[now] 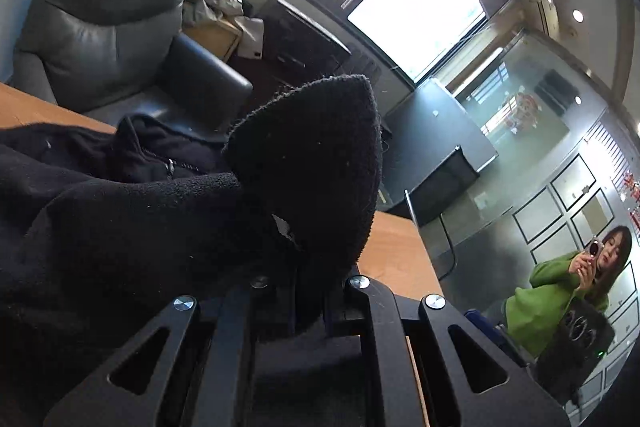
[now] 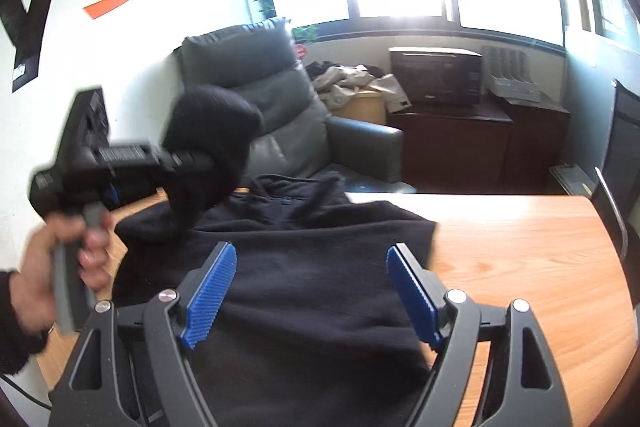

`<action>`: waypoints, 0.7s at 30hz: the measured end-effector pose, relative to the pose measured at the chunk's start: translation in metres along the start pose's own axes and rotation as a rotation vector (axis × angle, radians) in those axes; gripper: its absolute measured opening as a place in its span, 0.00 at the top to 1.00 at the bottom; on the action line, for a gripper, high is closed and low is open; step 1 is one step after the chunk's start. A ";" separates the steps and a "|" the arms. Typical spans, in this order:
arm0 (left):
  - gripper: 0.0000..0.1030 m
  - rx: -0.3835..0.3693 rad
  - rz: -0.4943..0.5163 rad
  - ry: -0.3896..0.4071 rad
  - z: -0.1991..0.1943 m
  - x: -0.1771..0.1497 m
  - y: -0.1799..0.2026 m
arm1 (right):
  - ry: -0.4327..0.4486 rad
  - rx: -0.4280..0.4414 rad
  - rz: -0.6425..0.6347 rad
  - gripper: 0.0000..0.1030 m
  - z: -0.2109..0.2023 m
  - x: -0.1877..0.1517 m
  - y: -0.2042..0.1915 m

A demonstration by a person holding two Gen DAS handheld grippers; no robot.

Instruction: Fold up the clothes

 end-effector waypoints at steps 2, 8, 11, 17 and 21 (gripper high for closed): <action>0.93 0.034 0.029 -0.034 0.025 -0.024 0.007 | 0.002 0.002 0.029 0.20 -0.004 -0.001 0.020; 0.87 0.166 0.131 -0.151 0.069 -0.076 -0.008 | -0.021 0.061 0.126 0.16 0.019 -0.007 0.051; 0.52 0.224 0.195 -0.186 0.059 -0.087 -0.018 | -0.050 0.096 0.144 0.12 0.041 -0.009 0.045; 0.10 0.254 0.346 -0.095 -0.008 -0.084 -0.014 | -0.135 0.136 0.156 0.09 0.100 -0.015 0.014; 0.00 0.313 0.413 -0.056 -0.047 -0.075 -0.048 | -0.180 0.099 0.160 0.09 0.130 -0.028 -0.003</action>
Point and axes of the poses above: each gripper's, at about its wrist camera, not at the fingertips, and z roughly the way its jaws point, y to its right, x to its top, the point moved 3 cm from there along z, roughly the way its jaws point, and after that the axes turned 5 degrees about y, right-handed, at the moved point
